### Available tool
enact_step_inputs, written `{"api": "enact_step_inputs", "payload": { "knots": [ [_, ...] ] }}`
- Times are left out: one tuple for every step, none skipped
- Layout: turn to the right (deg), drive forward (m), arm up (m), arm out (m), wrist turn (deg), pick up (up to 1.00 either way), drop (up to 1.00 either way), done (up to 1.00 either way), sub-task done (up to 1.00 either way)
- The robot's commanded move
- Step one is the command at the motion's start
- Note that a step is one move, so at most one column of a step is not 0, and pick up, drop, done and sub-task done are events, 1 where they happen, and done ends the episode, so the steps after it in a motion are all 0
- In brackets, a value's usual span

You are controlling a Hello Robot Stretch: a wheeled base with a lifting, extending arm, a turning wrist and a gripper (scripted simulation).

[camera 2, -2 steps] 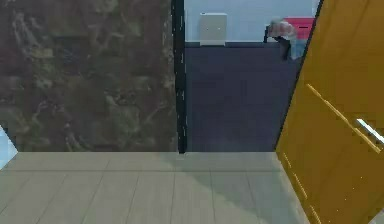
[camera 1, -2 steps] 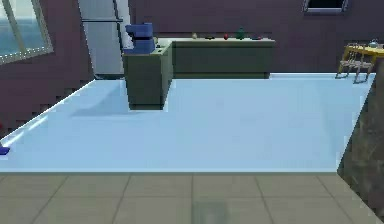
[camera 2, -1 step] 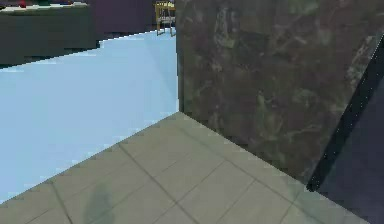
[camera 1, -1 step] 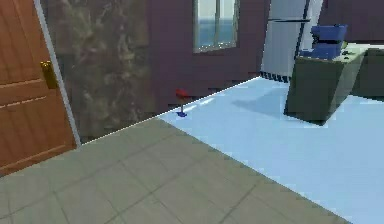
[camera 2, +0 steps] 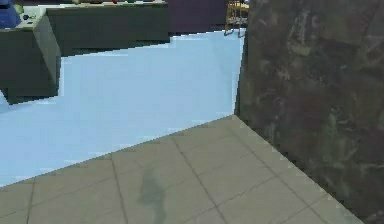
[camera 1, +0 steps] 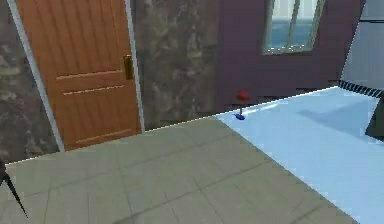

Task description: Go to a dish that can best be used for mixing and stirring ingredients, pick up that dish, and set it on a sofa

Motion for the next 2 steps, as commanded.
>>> {"api": "enact_step_inputs", "payload": {
  "knots": [
    [0.0, 0.35, 0.00, 0.00, 0.0, 0.00, 0.00, 0.00, 0.00],
    [-27.0, 0.00, 0.00, 0.00, 0.0, 0.00, 0.00, 0.00, 0.00]
  ]
}}
